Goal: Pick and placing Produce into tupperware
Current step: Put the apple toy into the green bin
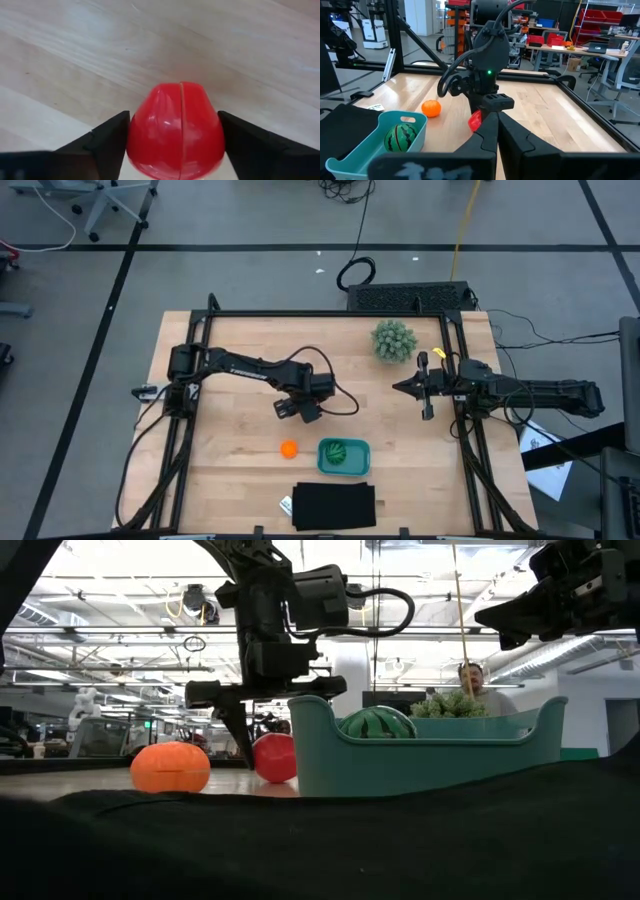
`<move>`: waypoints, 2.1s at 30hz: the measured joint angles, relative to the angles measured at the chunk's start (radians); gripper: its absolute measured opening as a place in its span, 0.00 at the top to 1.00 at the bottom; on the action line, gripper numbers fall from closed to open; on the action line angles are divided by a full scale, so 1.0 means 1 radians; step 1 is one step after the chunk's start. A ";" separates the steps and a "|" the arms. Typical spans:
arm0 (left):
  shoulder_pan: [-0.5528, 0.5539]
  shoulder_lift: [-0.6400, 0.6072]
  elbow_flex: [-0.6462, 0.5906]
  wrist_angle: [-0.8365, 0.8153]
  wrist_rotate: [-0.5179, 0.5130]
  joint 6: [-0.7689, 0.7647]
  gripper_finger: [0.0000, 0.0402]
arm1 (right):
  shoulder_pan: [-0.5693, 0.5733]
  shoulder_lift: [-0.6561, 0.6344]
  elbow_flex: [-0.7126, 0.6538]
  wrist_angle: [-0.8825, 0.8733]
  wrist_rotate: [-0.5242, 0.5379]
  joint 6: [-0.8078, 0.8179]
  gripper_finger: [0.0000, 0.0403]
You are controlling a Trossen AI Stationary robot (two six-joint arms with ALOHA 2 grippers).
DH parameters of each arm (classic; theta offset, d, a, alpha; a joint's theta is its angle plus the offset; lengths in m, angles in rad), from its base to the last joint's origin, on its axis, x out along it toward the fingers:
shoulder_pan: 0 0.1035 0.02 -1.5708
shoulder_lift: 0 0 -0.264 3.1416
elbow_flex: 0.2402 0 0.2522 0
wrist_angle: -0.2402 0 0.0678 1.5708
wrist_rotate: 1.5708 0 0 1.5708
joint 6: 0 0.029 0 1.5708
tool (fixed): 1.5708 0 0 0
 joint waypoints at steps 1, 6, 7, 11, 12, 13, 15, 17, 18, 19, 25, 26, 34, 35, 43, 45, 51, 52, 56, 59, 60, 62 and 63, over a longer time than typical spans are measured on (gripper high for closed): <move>0.000 0.000 0.000 0.001 0.000 0.000 0.34 | 0.000 0.000 0.000 0.000 0.000 0.000 1.00; 0.000 0.000 0.001 0.000 -0.032 0.000 0.38 | 0.000 0.000 0.000 0.000 0.000 0.000 1.00; 0.000 0.000 0.001 -0.001 -0.039 -0.001 0.38 | 0.000 0.000 0.000 0.000 0.000 0.000 1.00; 0.000 0.000 0.001 -0.003 -0.050 -0.003 0.30 | 0.000 0.000 0.000 0.000 0.000 0.000 1.00; 0.000 0.000 0.001 -0.003 -0.051 -0.005 0.29 | 0.000 0.000 0.000 0.000 0.000 0.000 1.00; 0.000 0.000 0.001 -0.004 -0.052 -0.007 0.28 | 0.000 0.000 0.000 0.000 0.000 0.000 1.00; 0.000 0.000 0.001 -0.004 -0.053 -0.008 0.27 | 0.000 0.000 0.000 0.000 0.000 0.000 1.00; 0.000 -0.003 0.001 -0.005 -0.055 -0.010 0.29 | 0.000 0.000 0.000 0.000 0.000 0.000 1.00; -0.002 -0.005 0.001 -0.007 -0.061 -0.015 0.31 | 0.000 0.000 0.000 0.000 0.000 0.000 1.00; -0.002 -0.007 0.001 -0.005 -0.070 -0.020 0.33 | 0.000 0.000 0.000 0.000 0.000 0.000 1.00; -0.012 -0.008 0.055 -0.060 -0.099 -0.086 0.38 | 0.000 0.000 0.000 0.001 0.000 0.002 1.00; -0.014 -0.009 0.064 -0.062 -0.098 -0.091 0.37 | 0.000 0.000 0.000 0.001 0.000 0.002 1.00; -0.030 -0.009 0.161 -0.133 -0.098 -0.107 0.31 | 0.000 0.000 0.000 0.001 0.000 0.003 1.00; -0.031 -0.009 0.177 -0.148 -0.098 -0.109 0.32 | 0.000 0.000 0.000 0.001 0.000 0.003 1.00; -0.035 -0.009 0.361 -0.295 -0.076 -0.229 0.33 | 0.000 0.000 0.000 0.001 0.000 0.003 1.00; -0.029 -0.009 0.416 -0.321 -0.046 -0.278 0.31 | 0.000 0.000 0.000 0.001 0.000 0.004 1.00; -0.009 -0.009 0.593 -0.413 0.012 -0.445 0.31 | 0.000 0.000 0.000 0.001 0.000 0.011 1.00; -0.006 -0.009 0.618 -0.425 0.013 -0.469 0.32 | 0.000 0.000 0.000 0.001 0.000 0.011 1.00; 0.015 -0.009 0.700 -0.482 0.048 -0.553 0.36 | 0.000 0.000 0.000 0.001 0.000 0.011 1.00; 0.037 -0.009 0.729 -0.509 0.085 -0.620 0.35 | 0.000 0.000 0.000 0.001 0.000 0.011 1.00; 0.045 -0.009 0.734 -0.513 0.104 -0.644 0.33 | 0.000 0.000 0.000 0.001 0.000 0.011 1.00; 0.060 -0.009 0.742 -0.508 0.141 -0.704 0.31 | 0.000 0.000 0.000 0.001 0.000 0.011 1.00; 0.066 -0.009 0.742 -0.507 0.165 -0.731 0.30 | 0.000 0.000 0.000 0.001 0.000 0.011 1.00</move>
